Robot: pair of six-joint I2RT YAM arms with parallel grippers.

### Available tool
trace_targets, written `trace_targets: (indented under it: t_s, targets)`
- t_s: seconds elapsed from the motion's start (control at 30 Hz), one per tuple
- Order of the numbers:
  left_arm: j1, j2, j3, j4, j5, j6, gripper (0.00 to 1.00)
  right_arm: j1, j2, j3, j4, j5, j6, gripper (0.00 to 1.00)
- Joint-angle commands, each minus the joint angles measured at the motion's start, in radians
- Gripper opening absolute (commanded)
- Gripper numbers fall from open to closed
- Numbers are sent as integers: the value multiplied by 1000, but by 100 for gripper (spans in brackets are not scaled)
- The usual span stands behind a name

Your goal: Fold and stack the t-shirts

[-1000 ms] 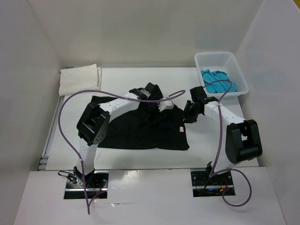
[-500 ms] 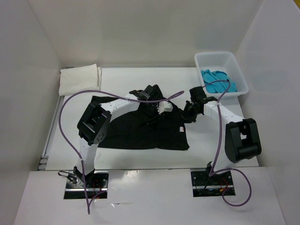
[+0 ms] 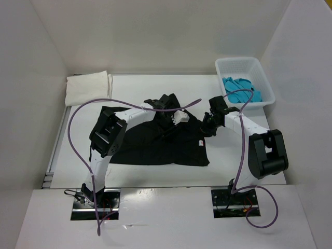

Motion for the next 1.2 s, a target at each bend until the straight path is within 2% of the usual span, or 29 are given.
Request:
trace_targets:
  t_s: [0.0, 0.33, 0.5, 0.77, 0.83, 0.87, 0.93, 0.97, 1.03, 1.17]
  targets:
    - [40, 33, 31, 1, -7, -15, 58, 18, 23, 55, 39, -14, -18, 28]
    - [75, 3, 31, -19, 125, -24, 63, 47, 89, 118, 48, -14, -37, 47]
    - [75, -10, 43, -38, 164, -24, 67, 57, 132, 156, 48, 20, -57, 48]
    - [86, -20, 43, -47, 144, -46, 67, 57, 232, 239, 48, 43, -75, 48]
    - [97, -20, 43, -47, 144, -46, 67, 57, 253, 239, 48, 43, -84, 41]
    - [106, -32, 43, -47, 153, -46, 67, 57, 254, 239, 48, 34, -84, 28]
    - [106, -43, 43, -47, 153, -46, 67, 57, 254, 239, 48, 34, -84, 17]
    - [115, -52, 43, -47, 153, -46, 68, 57, 254, 224, 37, 34, -84, 8]
    - [115, -53, 43, -56, 162, -46, 68, 57, 218, 202, 27, 34, -84, 1]
    - [115, -72, 52, -67, 171, -64, 68, 57, 143, 123, 17, 34, -74, 0]
